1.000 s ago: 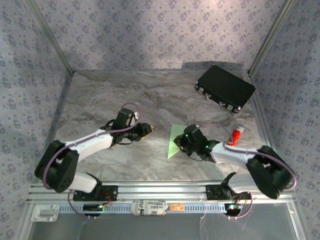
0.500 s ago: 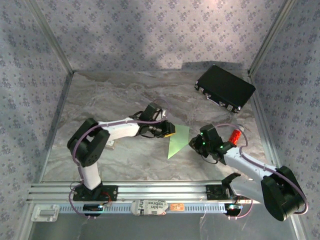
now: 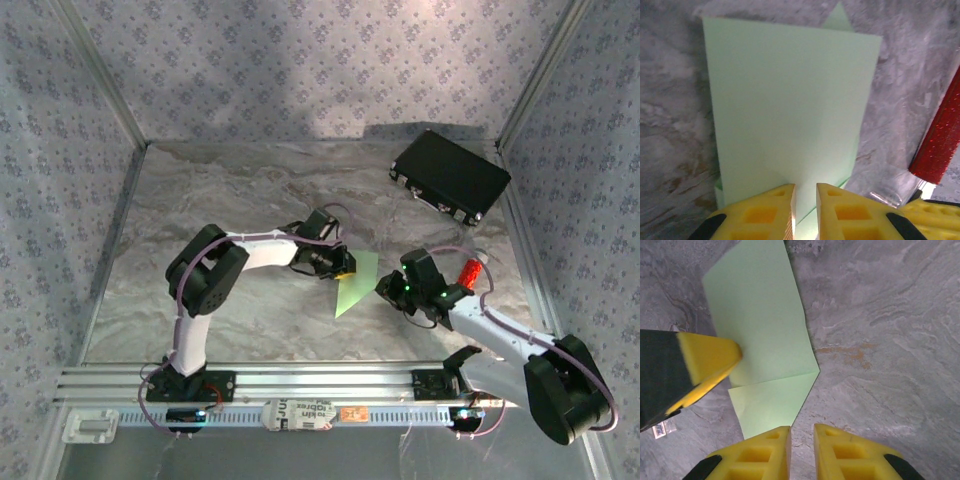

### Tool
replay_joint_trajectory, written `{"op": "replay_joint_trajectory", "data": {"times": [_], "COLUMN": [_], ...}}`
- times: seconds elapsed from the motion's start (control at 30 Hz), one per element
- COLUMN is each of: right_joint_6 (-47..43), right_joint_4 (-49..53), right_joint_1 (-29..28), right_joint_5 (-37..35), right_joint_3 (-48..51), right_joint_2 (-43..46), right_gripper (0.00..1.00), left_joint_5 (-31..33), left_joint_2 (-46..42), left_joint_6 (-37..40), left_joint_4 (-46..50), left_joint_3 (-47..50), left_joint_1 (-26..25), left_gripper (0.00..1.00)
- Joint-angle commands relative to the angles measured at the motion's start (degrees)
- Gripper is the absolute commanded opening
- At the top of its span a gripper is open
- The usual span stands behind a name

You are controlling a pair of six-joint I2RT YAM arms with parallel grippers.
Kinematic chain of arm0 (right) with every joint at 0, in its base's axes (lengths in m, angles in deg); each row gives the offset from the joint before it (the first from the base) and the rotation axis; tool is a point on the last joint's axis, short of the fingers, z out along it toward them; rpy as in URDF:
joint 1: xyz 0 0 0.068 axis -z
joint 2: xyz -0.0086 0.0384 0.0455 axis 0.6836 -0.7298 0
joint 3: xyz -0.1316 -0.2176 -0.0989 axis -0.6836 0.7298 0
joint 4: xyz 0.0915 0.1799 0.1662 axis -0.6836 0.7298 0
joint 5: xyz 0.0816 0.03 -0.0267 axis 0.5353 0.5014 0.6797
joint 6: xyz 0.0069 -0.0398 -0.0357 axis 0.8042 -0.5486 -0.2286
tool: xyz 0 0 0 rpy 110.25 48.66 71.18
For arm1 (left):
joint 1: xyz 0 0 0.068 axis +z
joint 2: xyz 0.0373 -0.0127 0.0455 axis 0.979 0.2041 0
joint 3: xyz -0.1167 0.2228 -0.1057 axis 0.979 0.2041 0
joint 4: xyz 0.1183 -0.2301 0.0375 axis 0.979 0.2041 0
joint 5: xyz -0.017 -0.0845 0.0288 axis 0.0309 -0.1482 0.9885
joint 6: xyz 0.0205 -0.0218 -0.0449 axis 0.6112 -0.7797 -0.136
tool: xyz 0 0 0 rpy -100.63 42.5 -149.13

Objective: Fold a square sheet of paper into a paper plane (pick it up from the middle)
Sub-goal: Fold the wing for the fifth time at the center of the table.

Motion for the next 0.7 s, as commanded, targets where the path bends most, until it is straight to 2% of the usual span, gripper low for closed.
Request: {"op": "replay_joint_trajectory", "data": {"times": [0.0,0.37,0.67], "right_joint_6": [-1.7,-2.5,-3.5], "right_joint_4": [0.7,-1.3,-6.7], "right_joint_1": [0.1,0.1,-0.2], "right_joint_5": [0.6,2.9,7.6], "right_joint_3": [0.6,0.9,-0.6], "right_joint_2": [1.1,-0.1,-7.1], "right_gripper": [0.21,0.28,0.31], "left_joint_5": [-0.1,-1.5,-3.9], "left_joint_2": [0.0,-5.3,-9.9], "left_joint_6": [1.5,1.4,0.7], "left_joint_4": [1.1,-3.6,-6.8], "left_joint_3": [2.7,13.6,16.7], "left_joint_1": [-0.1,0.9,2.4], "left_gripper": [0.17,0.15,0.16]}}
